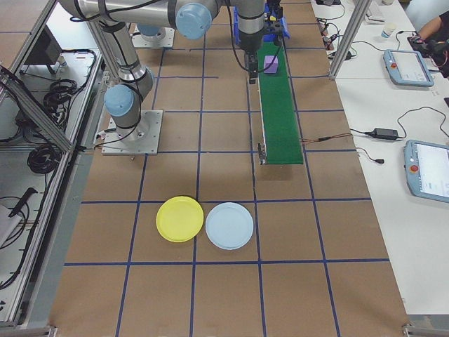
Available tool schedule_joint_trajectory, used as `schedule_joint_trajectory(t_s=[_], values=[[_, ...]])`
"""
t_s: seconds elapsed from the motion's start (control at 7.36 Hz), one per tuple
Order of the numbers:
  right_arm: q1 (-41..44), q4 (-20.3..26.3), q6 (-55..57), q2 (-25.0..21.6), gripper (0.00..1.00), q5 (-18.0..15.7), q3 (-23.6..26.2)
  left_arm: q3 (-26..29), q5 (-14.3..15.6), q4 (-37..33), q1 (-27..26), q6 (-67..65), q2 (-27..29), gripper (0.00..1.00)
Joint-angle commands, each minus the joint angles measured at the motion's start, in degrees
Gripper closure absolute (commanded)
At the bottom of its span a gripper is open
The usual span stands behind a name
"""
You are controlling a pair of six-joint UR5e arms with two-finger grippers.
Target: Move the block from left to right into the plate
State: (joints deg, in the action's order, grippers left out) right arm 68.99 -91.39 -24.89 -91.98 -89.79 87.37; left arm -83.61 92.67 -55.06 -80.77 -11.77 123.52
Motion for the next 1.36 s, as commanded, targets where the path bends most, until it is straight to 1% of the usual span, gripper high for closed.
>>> schedule_joint_trajectory(t_s=[0.0,0.14,0.27,0.54,0.68,0.82,0.95,1.09,1.22], values=[[-9.4,0.1,-4.7,0.1,0.0,1.8,0.1,-1.2,0.0,0.9,0.1,0.0,1.1,0.06],[-12.6,0.0,-4.8,0.2,0.0,4.2,0.0,-1.2,0.1,0.9,0.3,0.2,1.1,0.19],[-14.0,0.2,-4.8,0.2,0.0,4.4,-0.1,-1.2,0.1,0.9,0.3,0.3,1.0,0.24],[-14.1,-0.9,-4.8,1.1,0.0,4.4,-0.2,-1.3,0.1,0.7,0.5,0.6,0.8,0.25],[-14.1,-0.9,-5.0,2.5,0.0,4.8,-0.1,-1.6,0.1,0.6,1.1,0.8,0.9,0.37],[-14.1,-5.0,-6.1,4.2,0.0,9.8,-0.3,-1.6,-0.2,-0.3,1.7,0.7,0.2,0.63],[-14.1,-10.3,-8.2,5.4,0.0,16.1,-0.3,-1.0,-0.3,-2.1,1.8,0.7,-0.6,0.71],[-14.8,-10.4,-10.9,5.0,0.0,15.9,-1.4,0.1,0.0,-7.1,1.9,0.7,-3.5,0.73],[-14.9,-10.3,-10.7,5.8,0.0,15.3,-3.1,0.3,0.0,-9.3,1.9,0.7,-6.5,0.73]])
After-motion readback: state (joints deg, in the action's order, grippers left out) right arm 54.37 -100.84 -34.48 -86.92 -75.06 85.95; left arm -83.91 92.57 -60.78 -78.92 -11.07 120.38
